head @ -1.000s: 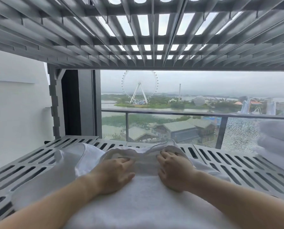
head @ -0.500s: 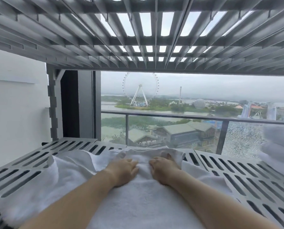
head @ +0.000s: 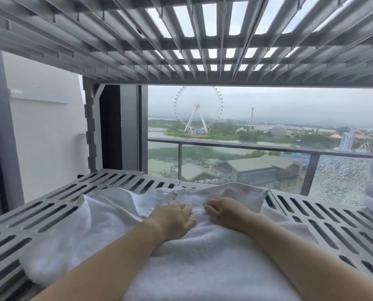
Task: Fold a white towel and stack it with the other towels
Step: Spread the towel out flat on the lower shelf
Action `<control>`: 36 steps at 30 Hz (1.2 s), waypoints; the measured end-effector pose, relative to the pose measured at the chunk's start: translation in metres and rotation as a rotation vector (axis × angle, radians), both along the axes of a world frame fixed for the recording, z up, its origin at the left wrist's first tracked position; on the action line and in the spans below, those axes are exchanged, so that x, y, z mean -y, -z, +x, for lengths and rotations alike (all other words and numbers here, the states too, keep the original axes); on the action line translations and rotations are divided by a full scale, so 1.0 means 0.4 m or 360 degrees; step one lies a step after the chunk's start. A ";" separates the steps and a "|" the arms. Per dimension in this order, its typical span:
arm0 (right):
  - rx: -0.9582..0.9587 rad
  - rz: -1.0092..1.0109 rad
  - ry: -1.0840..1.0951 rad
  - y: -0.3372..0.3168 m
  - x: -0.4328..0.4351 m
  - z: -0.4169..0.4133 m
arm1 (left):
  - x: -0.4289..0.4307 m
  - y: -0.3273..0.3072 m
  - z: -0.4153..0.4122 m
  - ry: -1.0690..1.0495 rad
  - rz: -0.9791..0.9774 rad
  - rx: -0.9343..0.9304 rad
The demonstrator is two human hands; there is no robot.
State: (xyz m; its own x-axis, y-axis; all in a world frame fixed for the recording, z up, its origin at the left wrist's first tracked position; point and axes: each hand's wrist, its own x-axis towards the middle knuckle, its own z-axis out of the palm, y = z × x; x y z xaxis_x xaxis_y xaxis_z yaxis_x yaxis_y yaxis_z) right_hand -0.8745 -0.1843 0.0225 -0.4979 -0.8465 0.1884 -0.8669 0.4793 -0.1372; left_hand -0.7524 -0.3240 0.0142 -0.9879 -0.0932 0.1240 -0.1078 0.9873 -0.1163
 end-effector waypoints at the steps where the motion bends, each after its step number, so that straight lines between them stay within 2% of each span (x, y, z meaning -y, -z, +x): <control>1: 0.0130 0.0010 -0.0062 0.003 0.005 0.016 | -0.001 0.001 0.004 0.0006 0.0004 -0.0033; 5: 0.0287 0.0341 -0.0106 0.012 -0.001 0.041 | -0.009 0.002 0.019 -0.0131 0.0015 -0.0078; 10: 0.0299 0.0413 -0.0096 0.010 -0.008 0.044 | 0.001 -0.025 0.050 -0.0273 -0.0132 0.0007; 14: 0.0177 0.0293 -0.0067 -0.004 -0.003 0.049 | 0.032 -0.041 0.084 -0.0185 -0.0190 -0.0018; 18: -0.0108 0.0229 -0.0103 -0.036 0.015 0.076 | 0.077 -0.057 0.115 -0.0084 -0.0229 -0.0153; 22: -0.0296 0.0187 -0.0085 -0.062 0.087 0.116 | 0.106 -0.064 0.133 -0.0275 -0.0207 -0.0217; 27: -0.0277 0.0043 -0.0033 -0.061 0.211 0.155 | 0.148 -0.052 0.157 -0.0509 -0.0083 -0.0121; 33: -0.0150 -0.0070 -0.0027 -0.005 0.276 0.195 | 0.144 -0.046 0.204 -0.0355 0.0052 -0.0298; 36: -0.0166 -0.0171 -0.0021 -0.003 0.255 0.212 | 0.142 -0.048 0.234 -0.0252 0.0004 -0.0319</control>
State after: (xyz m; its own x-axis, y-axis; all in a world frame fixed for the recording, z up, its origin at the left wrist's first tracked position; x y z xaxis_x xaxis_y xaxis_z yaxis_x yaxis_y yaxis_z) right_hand -0.7896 -0.2863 0.0235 -0.4601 -0.8251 0.3281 -0.8851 0.4554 -0.0960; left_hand -0.6586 -0.3809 0.0332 -0.9167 -0.2452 0.3156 -0.2816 0.9566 -0.0748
